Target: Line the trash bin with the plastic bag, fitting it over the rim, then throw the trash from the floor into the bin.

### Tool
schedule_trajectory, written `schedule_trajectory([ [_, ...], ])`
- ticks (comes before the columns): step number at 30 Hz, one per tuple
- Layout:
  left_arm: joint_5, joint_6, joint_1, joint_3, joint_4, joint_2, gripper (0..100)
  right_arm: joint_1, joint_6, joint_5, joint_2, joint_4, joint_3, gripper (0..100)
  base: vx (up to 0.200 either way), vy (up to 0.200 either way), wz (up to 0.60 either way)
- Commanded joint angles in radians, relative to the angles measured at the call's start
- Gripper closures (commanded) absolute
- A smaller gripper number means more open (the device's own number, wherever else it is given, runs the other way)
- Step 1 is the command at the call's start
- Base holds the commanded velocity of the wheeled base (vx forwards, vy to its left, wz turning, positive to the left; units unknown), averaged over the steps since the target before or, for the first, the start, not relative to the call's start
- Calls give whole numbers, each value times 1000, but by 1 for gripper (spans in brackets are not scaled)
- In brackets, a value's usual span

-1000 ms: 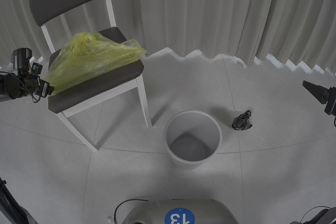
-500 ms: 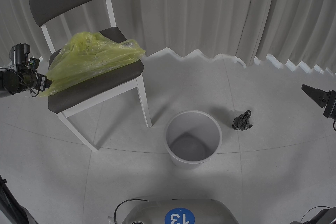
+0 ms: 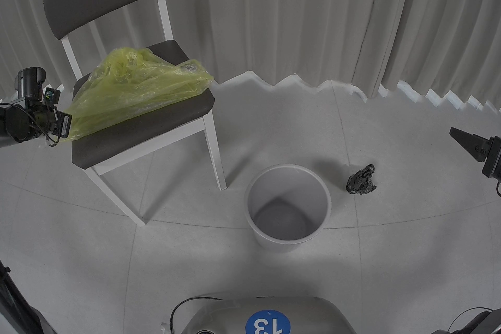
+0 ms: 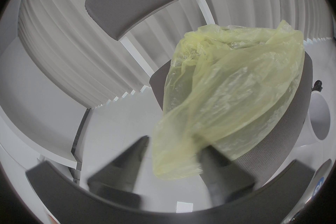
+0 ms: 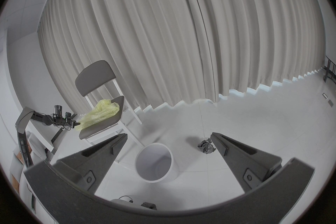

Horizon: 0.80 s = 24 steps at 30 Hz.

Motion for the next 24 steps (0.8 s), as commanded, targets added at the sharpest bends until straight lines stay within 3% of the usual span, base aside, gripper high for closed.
schedule_trajectory([
  [1, 1, 0, 1, 1, 1, -6, 100, 0, 1, 1, -2, -1, 0, 0, 0, 0, 0],
  [12, -1, -6, 3, 20, 0, -17, 100, 0, 0, 2, -5, -2, -3, 0, 0, 0, 0],
  [16, -8, -68, -11, 24, 0, -55, 100, 0, 0, -2, -3, -15, -3, 0, 0, 0, 0],
  [24, -107, -151, -23, -3, 11, -144, 100, 2, -10, -9, -29, -13, -5, 0, 0, 0, 0],
])
